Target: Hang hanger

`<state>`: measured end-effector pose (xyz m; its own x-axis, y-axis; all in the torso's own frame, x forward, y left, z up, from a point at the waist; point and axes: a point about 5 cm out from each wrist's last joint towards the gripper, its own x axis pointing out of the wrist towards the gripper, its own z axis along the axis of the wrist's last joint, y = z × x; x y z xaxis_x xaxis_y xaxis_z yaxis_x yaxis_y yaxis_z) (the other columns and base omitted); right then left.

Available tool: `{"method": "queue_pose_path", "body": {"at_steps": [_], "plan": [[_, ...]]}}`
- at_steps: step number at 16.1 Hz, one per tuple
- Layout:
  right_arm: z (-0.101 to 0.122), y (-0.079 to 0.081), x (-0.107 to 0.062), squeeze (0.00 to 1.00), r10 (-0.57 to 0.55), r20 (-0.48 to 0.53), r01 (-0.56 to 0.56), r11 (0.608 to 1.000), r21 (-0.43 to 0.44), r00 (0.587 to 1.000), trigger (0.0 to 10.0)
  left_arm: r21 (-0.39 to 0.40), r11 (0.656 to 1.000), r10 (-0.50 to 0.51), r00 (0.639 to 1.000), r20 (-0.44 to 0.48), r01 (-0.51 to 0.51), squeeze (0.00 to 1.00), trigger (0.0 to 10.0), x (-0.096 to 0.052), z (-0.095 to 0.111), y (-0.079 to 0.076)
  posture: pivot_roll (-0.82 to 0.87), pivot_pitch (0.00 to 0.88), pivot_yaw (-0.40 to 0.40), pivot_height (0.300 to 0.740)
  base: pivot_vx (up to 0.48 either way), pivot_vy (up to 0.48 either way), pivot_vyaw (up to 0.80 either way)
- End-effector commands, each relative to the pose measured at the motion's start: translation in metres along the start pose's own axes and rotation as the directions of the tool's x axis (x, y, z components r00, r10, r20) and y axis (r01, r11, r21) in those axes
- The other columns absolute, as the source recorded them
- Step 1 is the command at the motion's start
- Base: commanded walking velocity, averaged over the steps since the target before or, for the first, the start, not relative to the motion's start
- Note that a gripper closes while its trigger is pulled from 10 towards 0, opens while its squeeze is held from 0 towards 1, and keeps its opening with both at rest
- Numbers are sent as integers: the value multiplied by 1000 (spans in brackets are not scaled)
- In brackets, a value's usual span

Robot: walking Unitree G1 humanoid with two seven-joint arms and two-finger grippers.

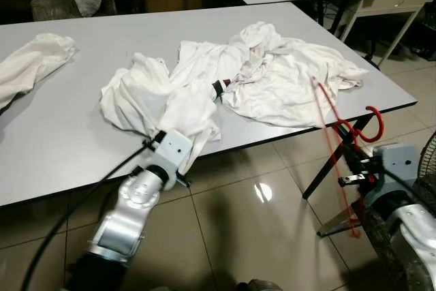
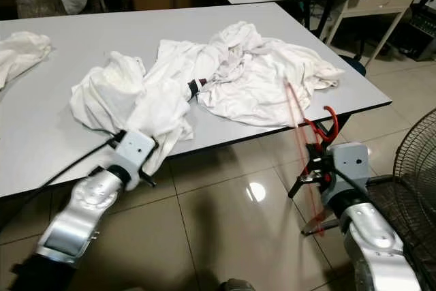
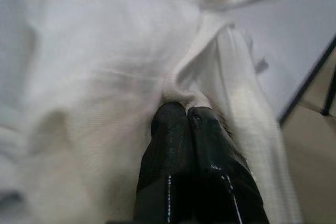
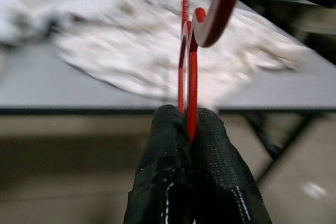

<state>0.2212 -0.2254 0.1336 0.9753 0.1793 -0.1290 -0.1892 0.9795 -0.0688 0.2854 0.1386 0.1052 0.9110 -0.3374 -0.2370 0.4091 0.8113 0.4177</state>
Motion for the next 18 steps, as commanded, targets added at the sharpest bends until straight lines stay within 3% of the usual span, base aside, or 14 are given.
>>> {"method": "queue_pose_path", "body": {"at_steps": [1,3,4,5,8,10,14,15,18], "plan": [[19,7,-2,0,121,94,-124,992,29,988,10000,63,998,-27,990,137,18,0,0,-2,22,10,-179,18,-46,740,0,0,0],[26,23,-8,0,332,111,-338,940,46,937,10000,234,971,-99,963,249,39,0,0,-13,41,26,-172,13,-45,740,0,0,0],[25,33,-12,0,446,90,-451,892,35,890,10000,291,949,-200,948,249,124,0,0,-21,48,33,-157,6,-46,740,0,0,0],[24,36,-14,0,492,84,-496,867,38,867,10000,332,934,-202,959,199,128,0,0,-24,47,41,-148,1,-45,740,0,0,0],[24,39,-18,0,568,83,-574,816,69,819,10000,350,937,-63,976,207,-14,0,0,-24,58,70,-131,0,-42,740,0,0,0],[19,39,-28,0,654,44,-655,750,91,755,10000,396,911,13,966,257,-117,0,0,-22,76,90,-127,0,-41,740,0,0,0],[22,39,-35,0,701,78,-703,693,158,709,10000,423,897,1,957,290,-130,0,0,-19,90,87,-127,0,-41,740,0,0,0],[22,38,-34,0,699,81,-701,695,157,711,10000,422,899,-18,954,298,-115,0,0,-18,91,85,-122,0,-39,740,0,0,0],[22,40,-27,0,696,98,-700,692,177,712,10000,460,887,-182,939,291,30,0,0,-15,92,61,-122,0,-39,740,0,0,0]]}}
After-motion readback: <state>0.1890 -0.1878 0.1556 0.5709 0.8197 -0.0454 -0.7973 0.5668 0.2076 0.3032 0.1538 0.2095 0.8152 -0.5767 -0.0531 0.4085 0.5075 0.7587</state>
